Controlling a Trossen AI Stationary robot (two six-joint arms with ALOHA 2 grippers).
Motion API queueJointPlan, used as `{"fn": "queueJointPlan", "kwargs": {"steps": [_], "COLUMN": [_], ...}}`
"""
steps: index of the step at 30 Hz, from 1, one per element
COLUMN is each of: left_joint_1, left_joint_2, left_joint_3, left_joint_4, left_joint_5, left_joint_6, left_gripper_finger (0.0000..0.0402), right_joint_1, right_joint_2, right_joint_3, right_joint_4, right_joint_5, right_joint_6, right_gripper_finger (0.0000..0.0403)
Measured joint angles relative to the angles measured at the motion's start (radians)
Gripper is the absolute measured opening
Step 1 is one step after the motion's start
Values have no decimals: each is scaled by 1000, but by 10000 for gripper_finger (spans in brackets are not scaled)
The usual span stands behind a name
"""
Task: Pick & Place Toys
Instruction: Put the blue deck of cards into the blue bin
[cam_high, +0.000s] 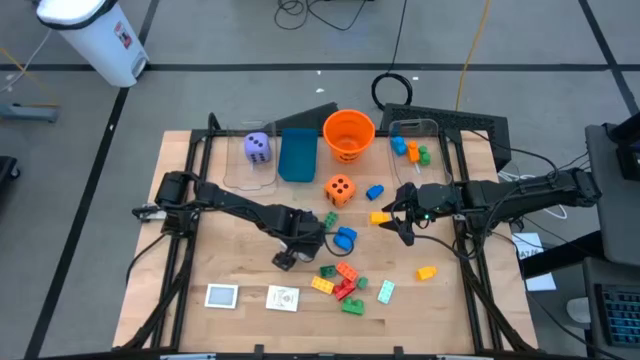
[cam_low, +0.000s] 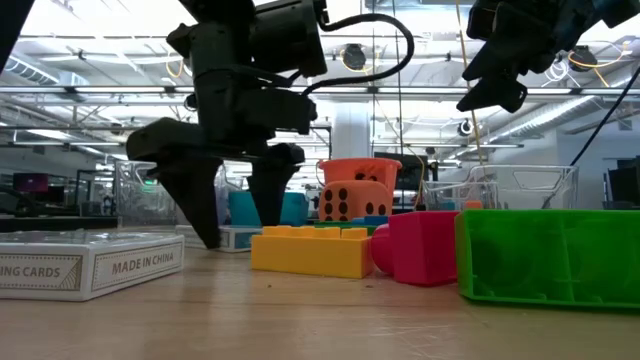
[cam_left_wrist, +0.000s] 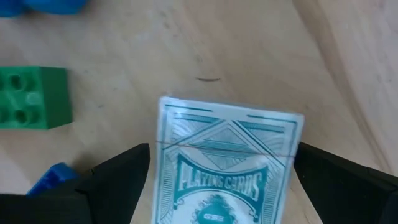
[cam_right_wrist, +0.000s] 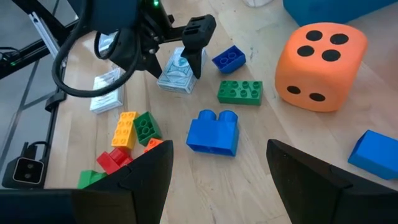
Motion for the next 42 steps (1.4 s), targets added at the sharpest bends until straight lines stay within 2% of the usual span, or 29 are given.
{"fn": "queueJointPlan", "kwargs": {"steps": [8,22,33,42], "left_joint_1": [0,0,0,0], "left_joint_2": [0,0,-1,-1], "left_joint_3": [0,0,0,0], "left_joint_4": [6,-1,2,16], "left_joint_5": [-31,-23,3,3], "left_joint_6": [-12,-13,-38,-139], "left_gripper_finger": [400,398,325,335], "right_joint_1": [0,0,0,0], "right_joint_2": [0,0,0,0], "right_joint_3": [0,0,0,0], "right_joint_4": [0,-1,-1,0], "right_joint_5": [22,23,23,23], "right_joint_6": [-3,-12,-14,-11], "right_gripper_finger": [251,251,251,251]}}
